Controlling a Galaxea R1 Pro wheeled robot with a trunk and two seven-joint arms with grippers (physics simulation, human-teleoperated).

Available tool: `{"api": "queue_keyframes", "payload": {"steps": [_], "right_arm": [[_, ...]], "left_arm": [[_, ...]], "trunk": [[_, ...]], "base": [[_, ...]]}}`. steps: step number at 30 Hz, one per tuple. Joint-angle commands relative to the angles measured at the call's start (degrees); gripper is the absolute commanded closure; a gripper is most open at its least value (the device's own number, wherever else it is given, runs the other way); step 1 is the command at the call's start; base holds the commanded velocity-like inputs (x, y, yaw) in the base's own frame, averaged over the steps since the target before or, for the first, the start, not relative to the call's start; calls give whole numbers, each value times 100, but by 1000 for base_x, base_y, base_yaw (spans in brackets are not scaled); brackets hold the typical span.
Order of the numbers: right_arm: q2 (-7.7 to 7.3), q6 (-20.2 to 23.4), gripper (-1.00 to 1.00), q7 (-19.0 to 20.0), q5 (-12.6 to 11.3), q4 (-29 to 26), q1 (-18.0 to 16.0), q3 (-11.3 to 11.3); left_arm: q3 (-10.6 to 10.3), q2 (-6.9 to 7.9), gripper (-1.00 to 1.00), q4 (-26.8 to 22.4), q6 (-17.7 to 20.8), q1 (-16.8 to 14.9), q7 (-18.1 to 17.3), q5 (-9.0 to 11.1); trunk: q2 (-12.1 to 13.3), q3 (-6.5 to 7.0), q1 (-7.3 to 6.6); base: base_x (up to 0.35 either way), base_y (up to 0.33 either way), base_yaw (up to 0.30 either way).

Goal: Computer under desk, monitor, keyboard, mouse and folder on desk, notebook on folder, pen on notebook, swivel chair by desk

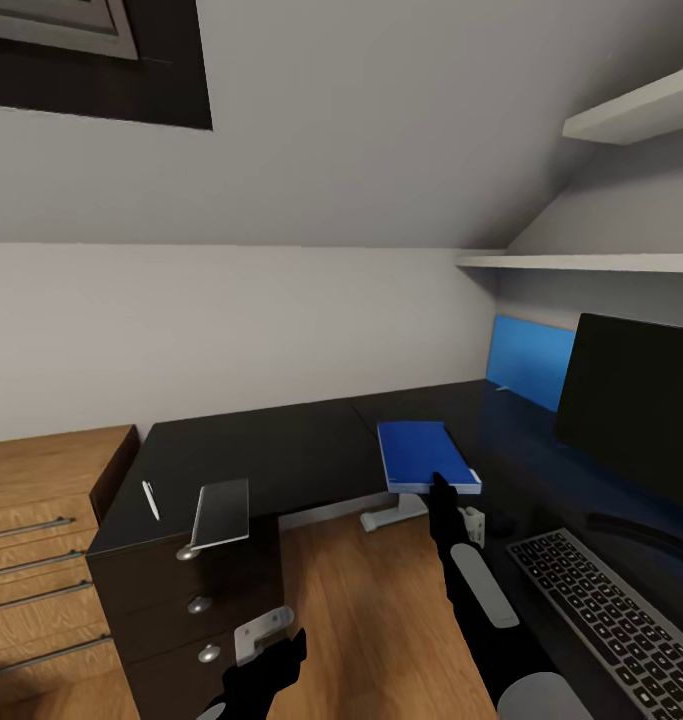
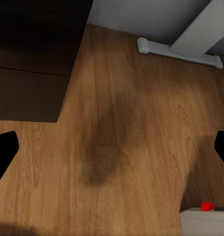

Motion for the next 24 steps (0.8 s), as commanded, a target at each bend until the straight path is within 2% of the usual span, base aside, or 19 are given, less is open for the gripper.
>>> {"api": "queue_keyframes", "payload": {"steps": [1,4,8,10,13,18,23,24], "right_arm": [[-3,-40,100,-22,-44,-7,-4,14],[-3,-45,100,-23,-43,-7,-4,10],[-12,-39,100,-44,-34,-7,-4,11],[-19,-33,100,-69,-16,-10,-4,15],[-60,-25,100,-219,8,-19,-4,11],[-296,-6,100,-418,-6,-24,-10,2],[-348,95,100,-464,7,-24,-26,0],[-395,104,100,-476,6,-24,-48,0]], "left_arm": [[-17,4,-100,-7,-35,-10,22,39],[-45,4,-100,-7,-31,-10,-13,36],[-433,9,-100,5,-27,-12,-16,22],[-522,12,-100,8,-29,-9,-14,19],[-564,13,-100,12,-30,-9,-13,18],[-585,13,-100,18,-31,-12,-13,22],[-598,8,-100,21,-33,-12,-13,34],[-603,6,-100,25,-32,-12,-13,40]], "trunk": [[-4,-7,0],[-4,-7,0],[-4,-7,0],[-4,-7,0],[-4,-7,0],[-4,-7,0],[-4,-7,0],[-4,-7,0]], "base": [[0,0,0],[0,0,0],[0,0,0],[0,0,0],[70,-37,0],[176,-91,0],[63,-64,0],[157,-161,0]]}}
